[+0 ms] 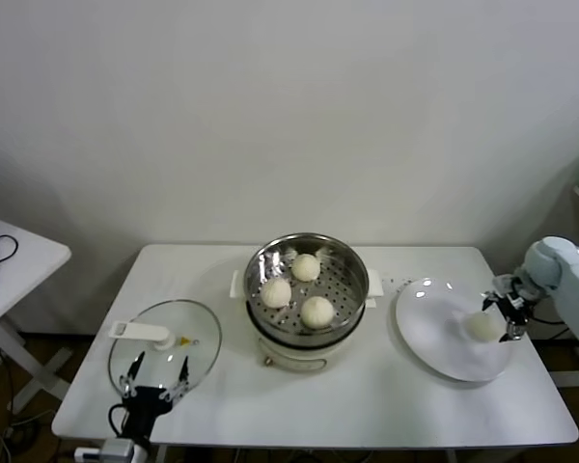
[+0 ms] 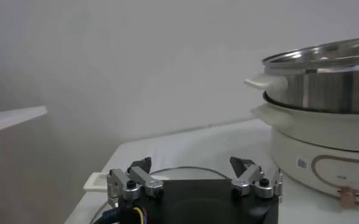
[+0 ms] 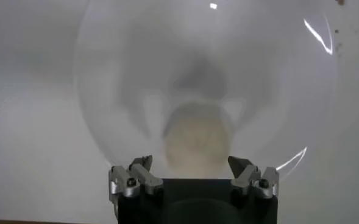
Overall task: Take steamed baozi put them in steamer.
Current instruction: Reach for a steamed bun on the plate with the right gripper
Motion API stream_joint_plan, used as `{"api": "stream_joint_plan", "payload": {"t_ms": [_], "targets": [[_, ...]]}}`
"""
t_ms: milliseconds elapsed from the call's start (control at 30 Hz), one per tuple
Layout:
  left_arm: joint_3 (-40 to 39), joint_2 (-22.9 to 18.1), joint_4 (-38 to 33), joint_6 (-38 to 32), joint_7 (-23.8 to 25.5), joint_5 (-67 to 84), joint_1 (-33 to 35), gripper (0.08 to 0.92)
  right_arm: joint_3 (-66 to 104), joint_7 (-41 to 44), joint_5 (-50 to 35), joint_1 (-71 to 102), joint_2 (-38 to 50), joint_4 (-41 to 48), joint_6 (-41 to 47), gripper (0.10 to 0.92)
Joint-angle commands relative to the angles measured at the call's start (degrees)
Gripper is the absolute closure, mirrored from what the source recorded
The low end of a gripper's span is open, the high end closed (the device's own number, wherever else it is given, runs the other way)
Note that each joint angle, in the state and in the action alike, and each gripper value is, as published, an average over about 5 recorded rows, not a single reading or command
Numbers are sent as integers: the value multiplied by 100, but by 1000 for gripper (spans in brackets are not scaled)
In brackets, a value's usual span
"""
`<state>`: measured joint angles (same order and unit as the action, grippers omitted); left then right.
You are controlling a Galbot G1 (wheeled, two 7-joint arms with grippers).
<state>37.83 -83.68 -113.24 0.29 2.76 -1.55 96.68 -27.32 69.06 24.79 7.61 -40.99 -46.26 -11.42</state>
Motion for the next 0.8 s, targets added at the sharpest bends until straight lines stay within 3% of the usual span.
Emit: {"api": "stream_joint_plan", "payload": {"t_ms": [33,533,800], "targets": [[14,-6,-12,-6,1,-8,21,177,170,-2,323,-4,-507,632,-134,203],[30,-24,-10,-27,3,-2,52,177,334,70,441,-67,-595,851,-109,204],[37,-39,-9,-43,5,-2,68,177,308,98,392,-179,-601,947,-103,311]]}}
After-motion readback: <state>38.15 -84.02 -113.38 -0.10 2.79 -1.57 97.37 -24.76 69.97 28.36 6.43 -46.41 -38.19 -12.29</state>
